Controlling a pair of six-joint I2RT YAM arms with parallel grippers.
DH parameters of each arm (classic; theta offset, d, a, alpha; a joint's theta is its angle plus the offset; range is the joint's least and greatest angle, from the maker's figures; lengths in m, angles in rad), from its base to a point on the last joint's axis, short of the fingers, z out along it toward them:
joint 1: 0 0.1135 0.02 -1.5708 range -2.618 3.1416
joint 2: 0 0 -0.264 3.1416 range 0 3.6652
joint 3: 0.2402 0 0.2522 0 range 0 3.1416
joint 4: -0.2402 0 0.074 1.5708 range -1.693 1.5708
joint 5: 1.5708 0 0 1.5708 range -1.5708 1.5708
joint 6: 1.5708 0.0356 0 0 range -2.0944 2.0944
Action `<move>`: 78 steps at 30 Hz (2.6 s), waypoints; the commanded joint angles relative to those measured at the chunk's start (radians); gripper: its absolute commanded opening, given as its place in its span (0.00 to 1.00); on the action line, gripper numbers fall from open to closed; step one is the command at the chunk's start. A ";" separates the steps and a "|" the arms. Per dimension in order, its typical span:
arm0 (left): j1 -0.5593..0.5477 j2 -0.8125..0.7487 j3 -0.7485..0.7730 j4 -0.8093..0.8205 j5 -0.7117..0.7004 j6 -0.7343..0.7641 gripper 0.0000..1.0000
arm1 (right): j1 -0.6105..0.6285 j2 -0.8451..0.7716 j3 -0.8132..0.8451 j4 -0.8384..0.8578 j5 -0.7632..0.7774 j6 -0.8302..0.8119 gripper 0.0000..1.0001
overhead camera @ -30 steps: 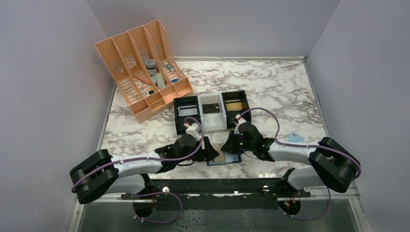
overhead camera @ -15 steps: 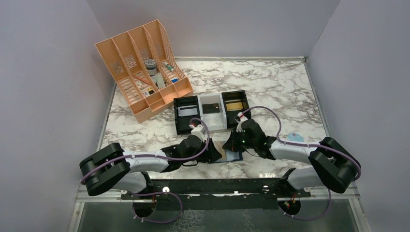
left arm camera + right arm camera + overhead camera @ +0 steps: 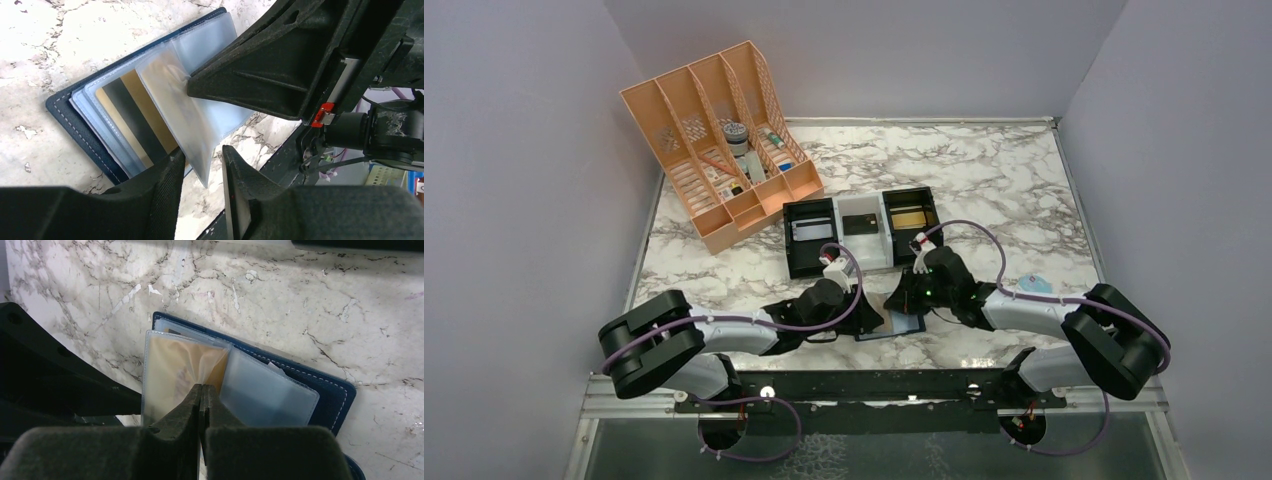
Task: Take the credit cards out of the card holder
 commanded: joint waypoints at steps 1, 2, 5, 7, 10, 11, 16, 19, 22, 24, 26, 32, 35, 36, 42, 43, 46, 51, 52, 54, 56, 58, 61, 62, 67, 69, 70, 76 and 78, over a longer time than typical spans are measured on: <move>-0.006 0.012 0.020 0.044 -0.002 -0.003 0.34 | -0.007 -0.023 -0.008 0.040 -0.049 -0.013 0.02; -0.007 0.013 0.020 0.044 -0.003 -0.003 0.34 | -0.009 -0.035 -0.008 0.036 -0.053 -0.014 0.05; -0.007 0.019 0.022 0.044 -0.005 -0.003 0.34 | -0.009 -0.074 0.005 -0.001 -0.037 -0.025 0.15; -0.008 0.025 0.027 0.045 -0.003 -0.002 0.35 | -0.009 -0.098 0.022 -0.050 -0.002 -0.037 0.22; -0.008 0.034 0.034 0.046 -0.002 0.001 0.36 | -0.009 -0.134 0.039 -0.123 0.073 -0.055 0.29; -0.008 0.035 0.036 0.046 -0.001 0.003 0.36 | -0.009 -0.146 0.042 -0.143 0.098 -0.061 0.30; -0.008 0.037 0.040 0.046 -0.001 0.005 0.40 | -0.009 -0.218 0.050 -0.237 0.240 -0.068 0.31; -0.011 0.047 0.050 0.047 0.005 0.008 0.42 | -0.011 -0.280 0.041 -0.283 0.325 -0.061 0.35; -0.023 0.067 0.080 0.052 0.003 0.012 0.44 | -0.017 -0.346 0.021 -0.311 0.386 -0.054 0.38; -0.033 0.091 0.113 0.052 0.013 0.028 0.46 | -0.022 -0.382 0.010 -0.326 0.412 -0.046 0.41; -0.039 0.114 0.143 0.052 0.020 0.045 0.48 | -0.032 -0.412 -0.001 -0.335 0.420 -0.037 0.43; -0.046 0.180 0.190 0.055 0.052 0.066 0.53 | -0.060 -0.463 -0.021 -0.359 0.407 -0.018 0.43; -0.054 0.176 0.186 0.055 0.046 0.083 0.59 | -0.063 -0.471 -0.022 -0.362 0.397 -0.017 0.43; -0.056 0.167 0.181 0.054 0.041 0.086 0.61 | -0.063 -0.473 -0.021 -0.360 0.387 -0.019 0.43; -0.055 0.080 0.124 0.052 -0.006 0.091 0.67 | -0.063 -0.457 -0.027 -0.275 0.221 -0.067 0.43; -0.055 0.068 0.114 0.052 -0.018 0.088 0.67 | -0.063 -0.448 -0.027 -0.259 0.192 -0.074 0.43; -0.054 0.055 0.094 0.048 -0.049 0.077 0.68 | -0.063 -0.402 -0.023 -0.230 0.126 -0.073 0.41; -0.054 0.114 0.117 0.049 -0.038 0.059 0.67 | -0.063 -0.319 -0.026 -0.192 0.058 -0.064 0.32; -0.054 0.128 0.131 0.050 -0.033 0.057 0.67 | -0.063 -0.302 -0.027 -0.189 0.051 -0.065 0.30; -0.054 0.160 0.150 0.049 -0.027 0.059 0.66 | -0.063 -0.274 -0.027 -0.196 0.057 -0.065 0.29; -0.054 0.185 0.164 0.050 -0.027 0.061 0.66 | -0.064 -0.246 -0.030 -0.205 0.079 -0.062 0.28; -0.054 0.210 0.177 0.049 -0.027 0.062 0.65 | -0.063 -0.220 -0.035 -0.207 0.090 -0.070 0.27; -0.054 0.239 0.187 0.050 -0.023 0.056 0.63 | -0.063 -0.190 -0.038 -0.226 0.111 -0.079 0.23; -0.054 0.246 0.190 0.050 -0.022 0.056 0.62 | -0.063 -0.184 -0.041 -0.230 0.118 -0.081 0.23; -0.054 0.250 0.199 0.053 -0.018 0.056 0.57 | -0.063 -0.192 -0.058 -0.226 0.110 -0.069 0.21; -0.054 0.246 0.200 0.055 -0.019 0.058 0.56 | -0.063 -0.193 -0.058 -0.228 0.109 -0.067 0.20; -0.054 0.244 0.200 0.055 -0.020 0.057 0.56 | -0.063 -0.192 -0.059 -0.229 0.109 -0.065 0.20; -0.054 0.230 0.185 0.055 -0.031 0.051 0.55 | -0.063 -0.191 -0.059 -0.235 0.112 -0.058 0.20; -0.054 0.227 0.183 0.054 -0.035 0.050 0.55 | -0.063 -0.193 -0.058 -0.239 0.117 -0.057 0.20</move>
